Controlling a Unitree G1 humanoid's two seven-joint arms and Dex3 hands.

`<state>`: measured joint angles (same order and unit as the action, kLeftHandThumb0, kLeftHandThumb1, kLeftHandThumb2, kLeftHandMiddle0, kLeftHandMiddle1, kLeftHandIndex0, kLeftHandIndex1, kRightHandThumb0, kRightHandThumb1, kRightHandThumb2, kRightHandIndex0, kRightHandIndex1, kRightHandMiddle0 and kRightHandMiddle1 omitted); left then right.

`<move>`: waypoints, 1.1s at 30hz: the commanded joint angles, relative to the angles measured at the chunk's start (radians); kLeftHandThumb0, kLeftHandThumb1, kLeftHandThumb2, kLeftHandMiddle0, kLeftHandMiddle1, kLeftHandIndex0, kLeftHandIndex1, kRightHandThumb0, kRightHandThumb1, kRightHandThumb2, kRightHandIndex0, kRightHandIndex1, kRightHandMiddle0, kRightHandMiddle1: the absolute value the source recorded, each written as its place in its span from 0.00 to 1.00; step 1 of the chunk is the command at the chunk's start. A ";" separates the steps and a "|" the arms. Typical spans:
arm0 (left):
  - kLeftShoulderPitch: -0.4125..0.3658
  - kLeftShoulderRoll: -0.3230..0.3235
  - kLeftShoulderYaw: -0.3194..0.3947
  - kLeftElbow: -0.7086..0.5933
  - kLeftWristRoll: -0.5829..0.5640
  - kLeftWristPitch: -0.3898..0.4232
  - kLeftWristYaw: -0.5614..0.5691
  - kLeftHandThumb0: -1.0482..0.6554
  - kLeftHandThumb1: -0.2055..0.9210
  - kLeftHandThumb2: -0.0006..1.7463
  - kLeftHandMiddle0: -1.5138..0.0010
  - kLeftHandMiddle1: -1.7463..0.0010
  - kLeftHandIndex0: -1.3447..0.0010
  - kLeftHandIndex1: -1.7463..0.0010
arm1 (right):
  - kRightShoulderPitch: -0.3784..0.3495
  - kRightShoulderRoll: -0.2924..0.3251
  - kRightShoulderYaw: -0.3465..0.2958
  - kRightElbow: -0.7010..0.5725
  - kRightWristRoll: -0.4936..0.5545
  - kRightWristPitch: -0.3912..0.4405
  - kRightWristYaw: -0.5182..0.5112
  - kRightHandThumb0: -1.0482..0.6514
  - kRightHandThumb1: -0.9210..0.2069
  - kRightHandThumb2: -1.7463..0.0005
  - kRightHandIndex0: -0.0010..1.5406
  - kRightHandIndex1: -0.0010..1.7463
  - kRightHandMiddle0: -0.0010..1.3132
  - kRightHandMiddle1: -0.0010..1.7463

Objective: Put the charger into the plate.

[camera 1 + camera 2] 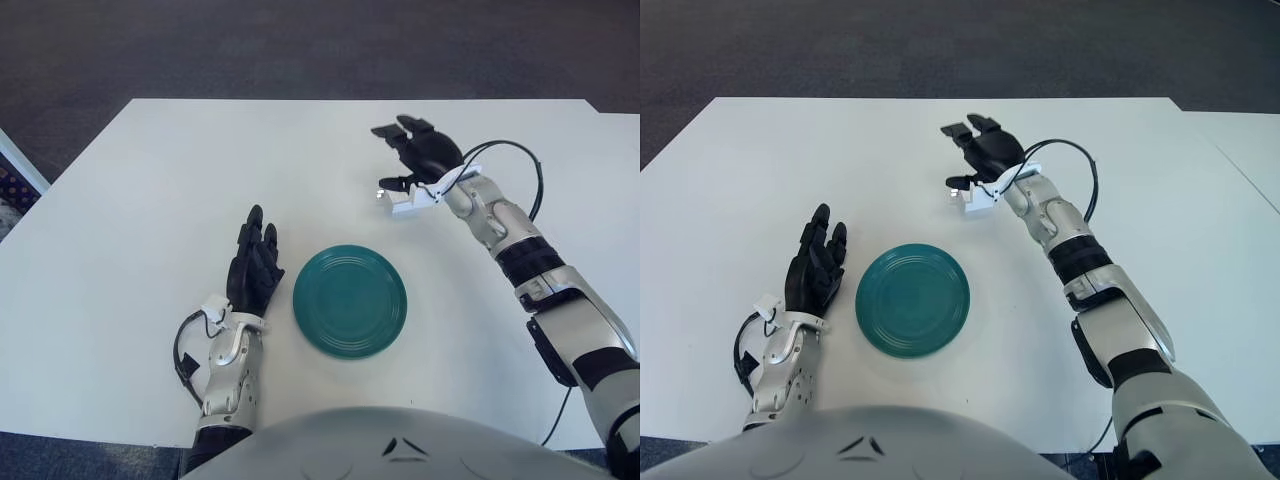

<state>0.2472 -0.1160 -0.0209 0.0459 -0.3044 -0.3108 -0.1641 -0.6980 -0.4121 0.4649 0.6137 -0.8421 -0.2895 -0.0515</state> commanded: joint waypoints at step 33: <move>0.052 -0.009 -0.004 -0.064 0.003 0.086 0.009 0.00 1.00 0.47 1.00 1.00 0.99 0.95 | -0.074 0.020 0.058 0.316 0.015 -0.054 -0.013 0.04 0.00 0.60 0.02 0.00 0.00 0.10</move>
<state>0.2821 -0.1146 -0.0237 -0.0199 -0.3084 -0.2419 -0.1640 -0.7461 -0.4000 0.5139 0.9028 -0.8351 -0.3380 -0.0499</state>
